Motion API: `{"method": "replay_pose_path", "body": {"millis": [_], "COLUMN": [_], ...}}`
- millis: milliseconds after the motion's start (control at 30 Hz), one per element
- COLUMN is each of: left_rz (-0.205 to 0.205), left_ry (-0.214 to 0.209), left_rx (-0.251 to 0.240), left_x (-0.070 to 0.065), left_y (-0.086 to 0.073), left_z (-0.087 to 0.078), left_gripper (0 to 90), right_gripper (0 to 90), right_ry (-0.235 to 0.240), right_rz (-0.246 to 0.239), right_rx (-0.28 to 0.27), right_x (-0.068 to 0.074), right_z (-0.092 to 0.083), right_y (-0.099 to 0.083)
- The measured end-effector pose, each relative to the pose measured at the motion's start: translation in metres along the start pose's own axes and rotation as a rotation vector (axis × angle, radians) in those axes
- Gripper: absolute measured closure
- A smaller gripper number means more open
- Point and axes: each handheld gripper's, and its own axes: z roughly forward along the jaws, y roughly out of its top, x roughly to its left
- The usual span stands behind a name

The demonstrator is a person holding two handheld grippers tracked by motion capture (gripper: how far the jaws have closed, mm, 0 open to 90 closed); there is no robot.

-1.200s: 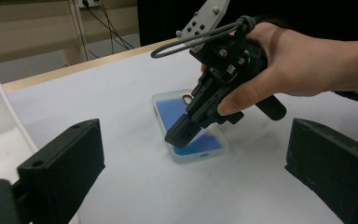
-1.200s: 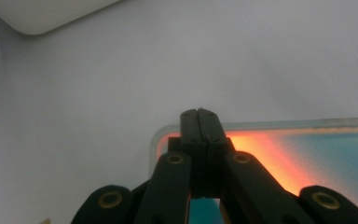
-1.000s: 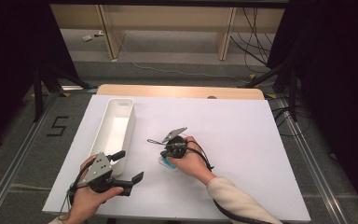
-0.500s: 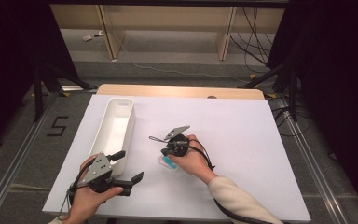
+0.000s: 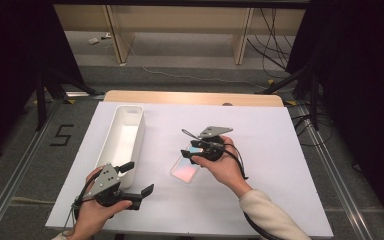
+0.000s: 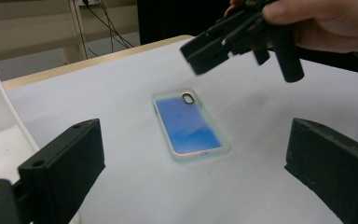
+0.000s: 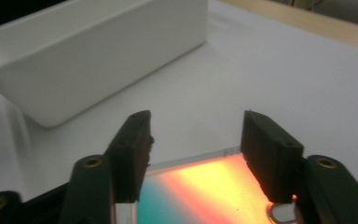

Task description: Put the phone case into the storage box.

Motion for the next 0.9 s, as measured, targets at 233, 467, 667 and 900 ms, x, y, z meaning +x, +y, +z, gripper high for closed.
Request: {"method": "replay_pose_path", "body": {"millis": [233, 467, 667, 900], "left_rz": [0.005, 0.011, -0.022, -0.015], "left_ry": [-0.001, -0.004, 0.003, -0.004], "left_rx": [0.003, 0.005, 0.0, 0.012], "left_x": [0.0, -0.002, -0.004, -0.003], "left_y": [0.0, 0.004, 0.008, 0.019], "left_z": [0.001, 0.005, 0.014, 0.035], "left_gripper": [3.7, 3.8, 4.6, 5.1], "right_gripper": [29.3, 25.1, 23.0, 22.3], "right_ry": [-0.013, -0.058, -0.08, -0.1], "right_rz": [-0.004, -0.022, -0.002, 0.011], "right_rx": [-0.112, -0.143, -0.163, -0.202], "right_x": [-0.003, -0.007, -0.009, -0.009], "right_z": [-0.044, -0.079, -0.104, -0.127], "right_y": [-0.004, -0.018, -0.034, -0.052]}}
